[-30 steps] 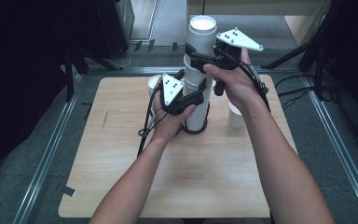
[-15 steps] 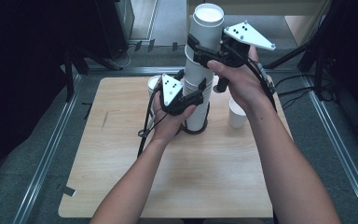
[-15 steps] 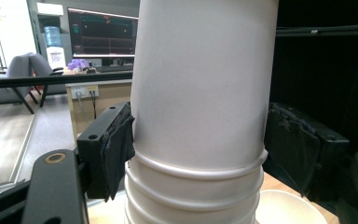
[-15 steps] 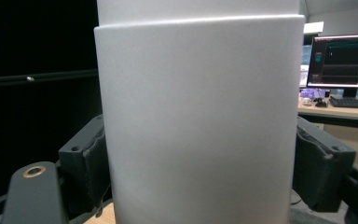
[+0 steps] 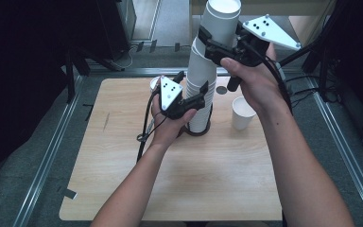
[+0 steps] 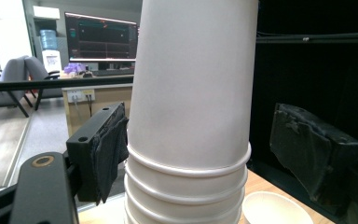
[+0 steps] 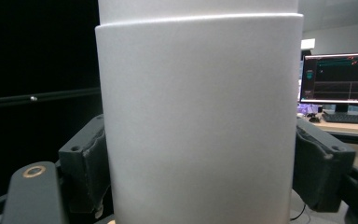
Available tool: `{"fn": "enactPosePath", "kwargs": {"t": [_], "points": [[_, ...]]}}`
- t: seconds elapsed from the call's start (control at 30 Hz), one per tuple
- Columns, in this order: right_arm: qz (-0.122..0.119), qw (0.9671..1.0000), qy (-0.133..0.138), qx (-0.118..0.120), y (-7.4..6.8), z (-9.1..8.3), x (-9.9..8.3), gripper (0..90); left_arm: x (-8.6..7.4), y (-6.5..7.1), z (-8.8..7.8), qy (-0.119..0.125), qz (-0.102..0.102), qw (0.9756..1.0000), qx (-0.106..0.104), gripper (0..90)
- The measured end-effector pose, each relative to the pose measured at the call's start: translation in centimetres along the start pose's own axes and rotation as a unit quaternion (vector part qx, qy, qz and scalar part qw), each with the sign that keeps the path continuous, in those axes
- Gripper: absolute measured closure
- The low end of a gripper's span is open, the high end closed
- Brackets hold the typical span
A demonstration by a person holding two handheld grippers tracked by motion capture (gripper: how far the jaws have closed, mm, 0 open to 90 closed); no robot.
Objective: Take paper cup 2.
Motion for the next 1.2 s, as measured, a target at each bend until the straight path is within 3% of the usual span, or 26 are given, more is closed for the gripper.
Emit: {"fn": "enactPosePath", "kwargs": {"t": [0.23,0.43,0.7,0.87,1.1,1.2], "points": [[0.003,1.0000,0.009,-0.003,0.3,-1.5,0.4,19.0,0.4,0.0,-1.2,0.002,-0.002,1.0000,-0.003,18.6],[-0.002,0.9999,0.010,-0.007,0.7,-3.3,0.2,18.9,-0.2,-0.3,-2.6,-0.014,-0.008,0.9999,-0.004,17.7],[0.016,0.9996,0.020,-0.016,1.5,-5.8,-0.5,19.0,-1.0,-0.4,-4.3,-0.029,-0.018,0.9994,-0.006,16.9],[0.019,0.9994,0.021,-0.019,1.8,-6.8,-1.0,19.0,-1.5,0.0,-5.1,-0.040,-0.013,0.9990,-0.013,16.5],[0.001,0.9994,0.027,-0.022,1.5,-8.3,-1.1,19.0,-1.9,0.3,-6.2,-0.051,-0.011,0.9984,-0.021,14.5],[0.005,0.9994,0.027,-0.021,1.4,-8.8,-1.5,19.1,-2.2,0.4,-6.7,-0.054,-0.014,0.9982,-0.022,13.2]]}}
Point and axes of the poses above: each handheld gripper's, and its own axes: z roughly forward along the jaws, x roughly out of its top, y roughly to its right, the point moved 7 cm from there along z, roughly forward along the jaws, and after that the axes turned 6 degrees about x, right-handed, at the moved point
